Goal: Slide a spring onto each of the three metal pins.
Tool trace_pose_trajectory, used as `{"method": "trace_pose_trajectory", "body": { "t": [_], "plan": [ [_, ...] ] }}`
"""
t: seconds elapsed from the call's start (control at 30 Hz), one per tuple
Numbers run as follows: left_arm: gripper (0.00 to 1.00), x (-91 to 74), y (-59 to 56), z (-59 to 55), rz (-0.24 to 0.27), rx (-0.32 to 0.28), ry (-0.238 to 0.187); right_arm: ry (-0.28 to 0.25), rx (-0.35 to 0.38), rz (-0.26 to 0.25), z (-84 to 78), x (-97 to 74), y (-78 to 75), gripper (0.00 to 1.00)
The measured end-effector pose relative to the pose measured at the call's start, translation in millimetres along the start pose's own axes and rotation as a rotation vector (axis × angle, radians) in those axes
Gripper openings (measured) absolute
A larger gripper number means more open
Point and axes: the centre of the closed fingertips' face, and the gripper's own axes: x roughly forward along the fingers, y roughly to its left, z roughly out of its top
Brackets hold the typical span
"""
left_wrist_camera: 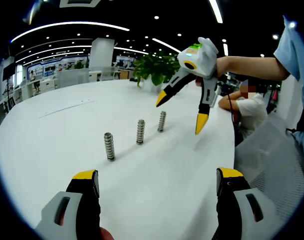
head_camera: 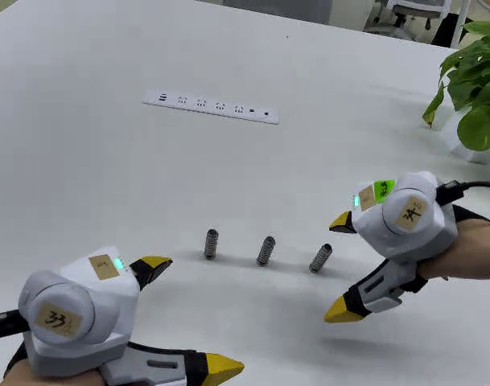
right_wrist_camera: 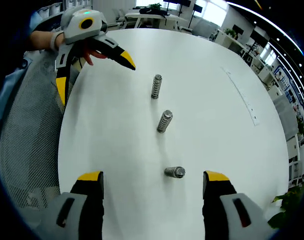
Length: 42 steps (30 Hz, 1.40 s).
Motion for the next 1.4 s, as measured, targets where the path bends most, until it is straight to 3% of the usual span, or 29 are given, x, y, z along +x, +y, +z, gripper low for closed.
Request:
{"method": "trace_pose_trajectory", "body": {
  "t": [0.13, 0.27, 0.37, 0.47, 0.73, 1.13, 1.4],
  "plan": [
    [1.0, -0.3, -0.5, 1.0, 0.004, 0.002, -0.001, -0.091, 0.094, -0.056, 4.0, -10.6, 7.7, 0.93],
    [1.0, -3.4, -1.4, 2.8, 0.01, -0.007, -0.009, -0.134, 0.162, -0.097, -3.6, -20.1, 17.3, 0.99],
    [1.0, -5.4, -2.3, 2.5, 0.012, -0.006, -0.006, -0.196, 0.241, -0.133, -3.2, -27.8, 22.7, 0.99],
    [1.0, -6.1, -2.5, 3.1, 0.015, -0.006, -0.007, -0.207, 0.266, -0.154, -6.1, -32.7, 27.0, 0.99],
    [1.0, -7.6, 0.7, 5.1, 0.037, -0.005, -0.017, -0.304, 0.366, -0.208, -3.2, -45.5, 37.1, 0.99],
    [1.0, -10.9, 7.5, 3.8, 0.056, 0.003, -0.023, -0.339, 0.433, -0.255, -15.8, -53.6, 53.5, 0.99],
    [1.0, -9.9, 5.4, 2.1, 0.056, 0.014, -0.013, -0.396, 0.496, -0.336, -20.5, -53.6, 64.9, 0.99]
  ]
}}
